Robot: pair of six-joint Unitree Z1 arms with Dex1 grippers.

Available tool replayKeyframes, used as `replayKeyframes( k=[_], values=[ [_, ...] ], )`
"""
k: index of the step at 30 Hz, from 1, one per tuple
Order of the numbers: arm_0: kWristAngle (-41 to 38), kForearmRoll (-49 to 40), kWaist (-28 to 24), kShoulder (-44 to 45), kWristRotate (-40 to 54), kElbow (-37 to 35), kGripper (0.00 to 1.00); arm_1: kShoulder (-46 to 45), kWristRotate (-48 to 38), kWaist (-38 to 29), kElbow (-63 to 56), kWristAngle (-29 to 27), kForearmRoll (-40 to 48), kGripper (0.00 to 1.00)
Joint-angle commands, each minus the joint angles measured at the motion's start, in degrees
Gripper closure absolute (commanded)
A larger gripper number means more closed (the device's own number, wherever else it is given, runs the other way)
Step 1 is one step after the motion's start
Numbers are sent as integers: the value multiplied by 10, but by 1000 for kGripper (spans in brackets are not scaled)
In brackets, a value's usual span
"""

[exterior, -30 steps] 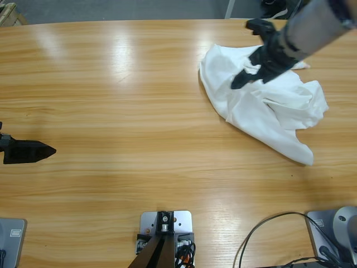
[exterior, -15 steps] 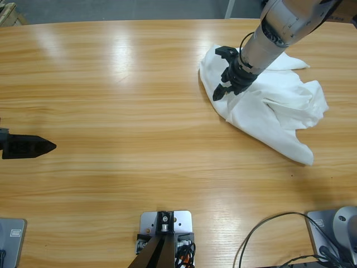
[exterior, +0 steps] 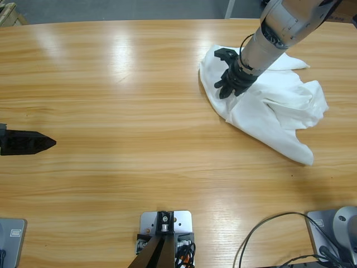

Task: Fold clothes

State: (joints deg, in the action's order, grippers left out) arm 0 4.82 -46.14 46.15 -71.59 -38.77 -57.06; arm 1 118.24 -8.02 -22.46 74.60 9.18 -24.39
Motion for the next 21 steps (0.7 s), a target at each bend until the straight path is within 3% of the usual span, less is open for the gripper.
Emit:
replayKeyframes(
  k=[1, 7, 10, 15, 21],
  values=[
    [-5, 6, 6, -9, -7, 8, 0, -1, 5, -2, 1, 36, -9, 1000],
    [-4, 6, 6, -11, -4, 5, 0, -19, -22, -8, 18, 88, -8, 1000],
    [-4, 9, 6, -14, -6, 5, 0, -18, -56, -55, 69, 132, -7, 1000],
    [-4, 15, 6, -13, -14, -4, 0, 41, -103, -143, 208, 152, -53, 1000],
    [0, 15, 6, -8, -21, -17, 0, 159, -146, -201, 420, 176, -141, 1000]
  ],
)
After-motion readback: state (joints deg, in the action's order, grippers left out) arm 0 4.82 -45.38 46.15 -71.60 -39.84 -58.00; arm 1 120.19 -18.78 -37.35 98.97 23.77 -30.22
